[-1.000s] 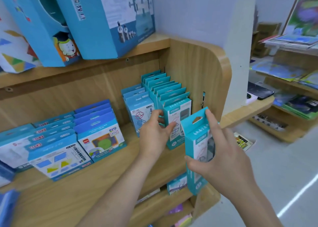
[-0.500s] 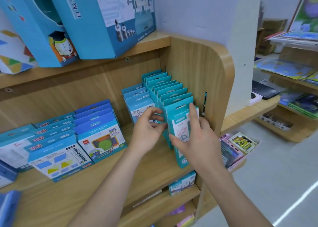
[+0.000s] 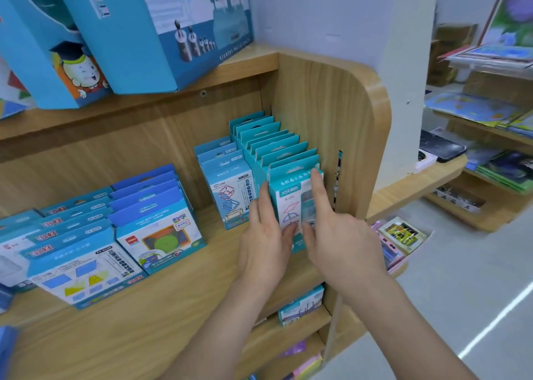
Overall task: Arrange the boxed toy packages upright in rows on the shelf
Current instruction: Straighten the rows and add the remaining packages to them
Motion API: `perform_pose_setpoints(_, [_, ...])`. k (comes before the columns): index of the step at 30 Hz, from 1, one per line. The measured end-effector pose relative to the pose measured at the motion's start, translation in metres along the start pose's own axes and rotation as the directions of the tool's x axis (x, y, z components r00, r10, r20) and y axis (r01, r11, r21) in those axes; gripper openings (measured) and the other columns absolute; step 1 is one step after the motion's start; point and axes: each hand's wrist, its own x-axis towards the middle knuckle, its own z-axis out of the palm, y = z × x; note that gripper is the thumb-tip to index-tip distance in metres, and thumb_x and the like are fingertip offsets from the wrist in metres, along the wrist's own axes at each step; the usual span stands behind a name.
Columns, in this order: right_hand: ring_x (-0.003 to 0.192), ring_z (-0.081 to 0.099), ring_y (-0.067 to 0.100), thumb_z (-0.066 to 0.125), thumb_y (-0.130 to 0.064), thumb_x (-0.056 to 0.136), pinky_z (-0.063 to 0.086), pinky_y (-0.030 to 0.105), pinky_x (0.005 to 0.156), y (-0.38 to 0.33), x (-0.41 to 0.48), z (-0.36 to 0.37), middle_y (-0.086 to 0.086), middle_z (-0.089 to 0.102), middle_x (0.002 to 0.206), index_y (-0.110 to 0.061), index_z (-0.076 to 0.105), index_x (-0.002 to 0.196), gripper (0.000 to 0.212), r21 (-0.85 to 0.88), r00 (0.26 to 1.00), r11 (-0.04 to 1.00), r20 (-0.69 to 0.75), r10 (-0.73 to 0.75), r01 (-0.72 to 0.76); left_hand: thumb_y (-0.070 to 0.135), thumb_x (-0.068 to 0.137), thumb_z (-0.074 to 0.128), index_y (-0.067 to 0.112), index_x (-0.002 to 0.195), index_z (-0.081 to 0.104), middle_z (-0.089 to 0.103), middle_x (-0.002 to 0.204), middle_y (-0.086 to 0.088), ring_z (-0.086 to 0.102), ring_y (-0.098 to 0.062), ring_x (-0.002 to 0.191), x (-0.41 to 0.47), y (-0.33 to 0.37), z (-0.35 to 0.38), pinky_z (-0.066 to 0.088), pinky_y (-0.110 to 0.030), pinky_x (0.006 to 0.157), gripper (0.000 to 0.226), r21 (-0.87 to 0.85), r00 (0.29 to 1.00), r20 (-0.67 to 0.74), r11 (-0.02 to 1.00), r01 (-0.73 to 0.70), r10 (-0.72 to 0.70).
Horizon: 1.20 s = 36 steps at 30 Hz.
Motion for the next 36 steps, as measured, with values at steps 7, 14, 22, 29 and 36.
perform_pose_setpoints(7, [0.109, 0.054, 0.032, 0.044, -0.021, 0.087, 0.053, 0.039, 0.079, 0.005, 0.005, 0.012, 0.014, 0.055, 0.122, -0.012, 0.034, 0.144, 0.059, 0.023, 0.946, 0.987, -0.292, -0.144, 0.157, 0.036, 0.094, 0.047, 0.006, 0.147, -0.015, 0.015, 0.152, -0.011, 0.03, -0.023, 0.136, 0.006, 0.015, 0.016, 0.04, -0.034, 0.101, 0.087, 0.211, 0.994, 0.029, 0.973, 0.097, -0.105])
perform_pose_setpoints(14, [0.142, 0.027, 0.033, 0.039, -0.022, 0.093, 0.033, 0.046, 0.112, 0.002, 0.025, 0.013, 0.02, 0.031, 0.151, -0.002, 0.029, 0.146, 0.057, -0.077, 0.927, 0.95, -0.209, -0.312, 0.303, 0.037, 0.094, 0.047, 0.014, 0.149, -0.013, -0.005, 0.159, -0.006, 0.024, -0.022, 0.142, 0.014, -0.001, 0.042, 0.033, -0.033, 0.11, 0.085, -0.038, 0.988, 0.077, 0.99, 0.133, -0.13])
perform_pose_setpoints(22, [0.145, 0.017, 0.03, 0.035, -0.039, 0.095, 0.026, 0.044, 0.115, 0.0, 0.041, 0.007, 0.019, 0.023, 0.155, -0.002, 0.026, 0.147, 0.065, -0.116, 0.932, 0.941, -0.143, -0.333, 0.318, 0.051, 0.081, 0.05, 0.017, 0.151, -0.007, -0.005, 0.16, 0.003, 0.001, -0.007, 0.145, 0.016, -0.009, 0.022, 0.015, -0.033, 0.119, 0.096, -0.405, 0.991, 0.117, 0.908, 0.108, -0.066])
perform_pose_setpoints(29, [0.147, 0.011, 0.025, 0.038, -0.042, 0.093, 0.023, 0.041, 0.117, 0.002, 0.04, 0.009, 0.015, 0.016, 0.158, -0.003, 0.021, 0.149, 0.071, -0.149, 0.934, 0.94, -0.139, -0.328, 0.307, 0.049, 0.08, 0.057, 0.022, 0.145, -0.02, -0.013, 0.158, 0.001, -0.008, -0.01, 0.145, 0.033, 0.0, 0.032, 0.009, -0.037, 0.119, 0.104, -0.491, 0.991, 0.073, 0.861, 0.134, -0.112])
perform_pose_setpoints(36, [0.148, 0.008, 0.023, 0.038, -0.036, 0.094, 0.013, 0.033, 0.118, 0.0, 0.029, 0.006, 0.012, 0.014, 0.159, -0.004, 0.019, 0.149, 0.067, 0.029, 0.917, 0.939, -0.227, -0.328, 0.344, 0.064, 0.066, 0.059, 0.025, 0.148, -0.018, -0.013, 0.158, 0.009, -0.008, -0.007, 0.145, 0.036, -0.013, 0.01, 0.013, -0.04, 0.119, 0.119, -0.453, 0.971, 0.235, 0.878, 0.155, -0.05])
